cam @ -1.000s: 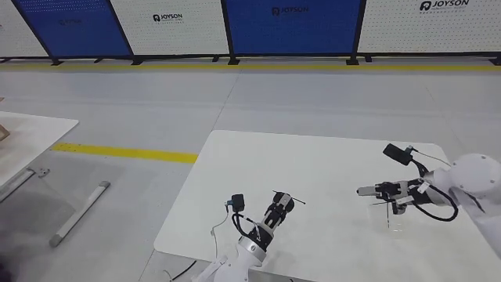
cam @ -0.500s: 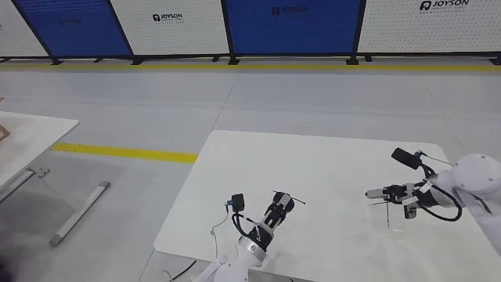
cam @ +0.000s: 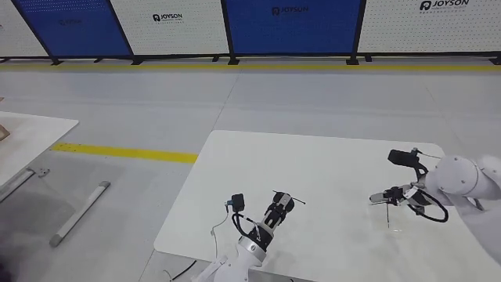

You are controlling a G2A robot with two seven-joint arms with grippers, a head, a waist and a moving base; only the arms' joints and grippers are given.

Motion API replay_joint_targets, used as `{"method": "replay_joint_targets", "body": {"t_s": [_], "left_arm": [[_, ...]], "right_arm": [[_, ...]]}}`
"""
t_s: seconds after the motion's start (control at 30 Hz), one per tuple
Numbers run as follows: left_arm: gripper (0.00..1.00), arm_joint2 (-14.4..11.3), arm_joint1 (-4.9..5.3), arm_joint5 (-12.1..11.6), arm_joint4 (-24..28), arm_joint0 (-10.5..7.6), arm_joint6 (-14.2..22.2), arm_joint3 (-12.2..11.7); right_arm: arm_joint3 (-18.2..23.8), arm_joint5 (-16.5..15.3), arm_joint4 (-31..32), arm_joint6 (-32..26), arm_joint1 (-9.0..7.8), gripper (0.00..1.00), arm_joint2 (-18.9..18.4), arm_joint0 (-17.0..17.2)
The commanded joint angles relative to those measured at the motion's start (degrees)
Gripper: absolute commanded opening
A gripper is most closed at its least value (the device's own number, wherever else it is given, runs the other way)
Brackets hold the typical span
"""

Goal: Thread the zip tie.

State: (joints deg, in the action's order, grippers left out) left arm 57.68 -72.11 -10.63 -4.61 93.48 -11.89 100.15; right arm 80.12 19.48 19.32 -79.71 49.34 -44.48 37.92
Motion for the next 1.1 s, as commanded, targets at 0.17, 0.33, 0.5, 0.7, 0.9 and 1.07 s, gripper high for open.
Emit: {"method": "replay_joint_targets", "body": {"t_s": [0.17,0.33,0.5,0.7,0.9,1.07], "left_arm": [[0.0,0.0,0.0,0.0,0.0,0.0,0.0,0.0],[0.0,0.0,0.0,0.0,0.0,0.0,0.0,0.0],[0.0,0.0,0.0,0.0,0.0,0.0,0.0,0.0],[0.0,0.0,0.0,0.0,0.0,0.0,0.0,0.0],[0.0,0.0,0.0,0.0,0.0,0.0,0.0,0.0],[0.0,0.0,0.0,0.0,0.0,0.0,0.0,0.0]], "right_arm": [[-0.1,0.0,-1.3,0.1,0.02,1.0,0.0,0.0],[-0.1,0.0,-1.3,0.1,0.02,1.0,0.0,0.0],[-3.8,0.0,1.5,0.1,1.12,1.0,1.7,-0.8],[-5.6,0.0,1.6,0.1,2.51,1.0,3.3,-2.5],[-5.6,0.0,1.6,0.1,2.51,1.0,3.3,-2.5],[-4.4,-0.8,3.8,1.3,2.34,1.0,3.4,-1.1]]}}
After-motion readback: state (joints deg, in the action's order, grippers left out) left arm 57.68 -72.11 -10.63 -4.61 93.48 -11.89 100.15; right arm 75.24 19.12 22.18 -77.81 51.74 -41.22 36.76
